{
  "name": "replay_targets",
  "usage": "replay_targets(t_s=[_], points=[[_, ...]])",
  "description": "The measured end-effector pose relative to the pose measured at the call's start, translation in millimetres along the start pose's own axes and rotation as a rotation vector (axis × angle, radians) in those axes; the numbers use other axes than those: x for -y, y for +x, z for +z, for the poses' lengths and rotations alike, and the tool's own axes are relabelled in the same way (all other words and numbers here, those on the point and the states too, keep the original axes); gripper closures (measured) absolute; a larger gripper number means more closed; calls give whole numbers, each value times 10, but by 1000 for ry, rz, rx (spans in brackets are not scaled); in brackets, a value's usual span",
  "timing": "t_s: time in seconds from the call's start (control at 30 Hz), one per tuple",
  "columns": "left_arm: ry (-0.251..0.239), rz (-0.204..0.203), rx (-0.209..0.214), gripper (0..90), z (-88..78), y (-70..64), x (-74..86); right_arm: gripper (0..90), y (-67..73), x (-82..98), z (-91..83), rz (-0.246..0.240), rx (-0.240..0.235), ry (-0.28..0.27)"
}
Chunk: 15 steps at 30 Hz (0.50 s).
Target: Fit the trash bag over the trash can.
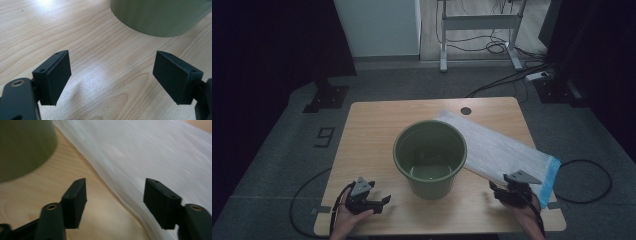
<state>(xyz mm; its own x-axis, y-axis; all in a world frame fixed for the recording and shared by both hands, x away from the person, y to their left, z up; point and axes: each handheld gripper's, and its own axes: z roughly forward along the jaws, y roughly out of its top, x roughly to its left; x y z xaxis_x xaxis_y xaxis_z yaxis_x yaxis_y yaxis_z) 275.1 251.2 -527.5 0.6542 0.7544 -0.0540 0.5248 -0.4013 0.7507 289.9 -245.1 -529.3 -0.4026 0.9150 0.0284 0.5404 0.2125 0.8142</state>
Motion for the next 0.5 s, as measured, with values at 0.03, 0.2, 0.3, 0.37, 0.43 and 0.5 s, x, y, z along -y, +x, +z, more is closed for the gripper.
replay_targets(t_s=[0.03, 0.2, 0.3, 0.37, 0.43, 0.5], points=[[0, 3, -1, 148, -1, -4, 0, 305, 100, -144, 189, -24, -30, 4], [-1, -1, 1, 148, -4, 6, 6, 286, 241, -364, 609, -70, -77, 17], [2, 0, 3, 148, -1, 6, 16, 285, 314, -468, 886, -75, -72, 35], [3, -1, 3, 148, -3, 6, 23, 284, 339, -493, 968, -83, -73, 46], [1, -3, 3, 148, -8, 9, 28, 285, 345, -502, 1036, -87, -75, 60], [0, -6, 3, 148, -16, 13, 31, 302, 341, -499, 1085, -76, -71, 76]])
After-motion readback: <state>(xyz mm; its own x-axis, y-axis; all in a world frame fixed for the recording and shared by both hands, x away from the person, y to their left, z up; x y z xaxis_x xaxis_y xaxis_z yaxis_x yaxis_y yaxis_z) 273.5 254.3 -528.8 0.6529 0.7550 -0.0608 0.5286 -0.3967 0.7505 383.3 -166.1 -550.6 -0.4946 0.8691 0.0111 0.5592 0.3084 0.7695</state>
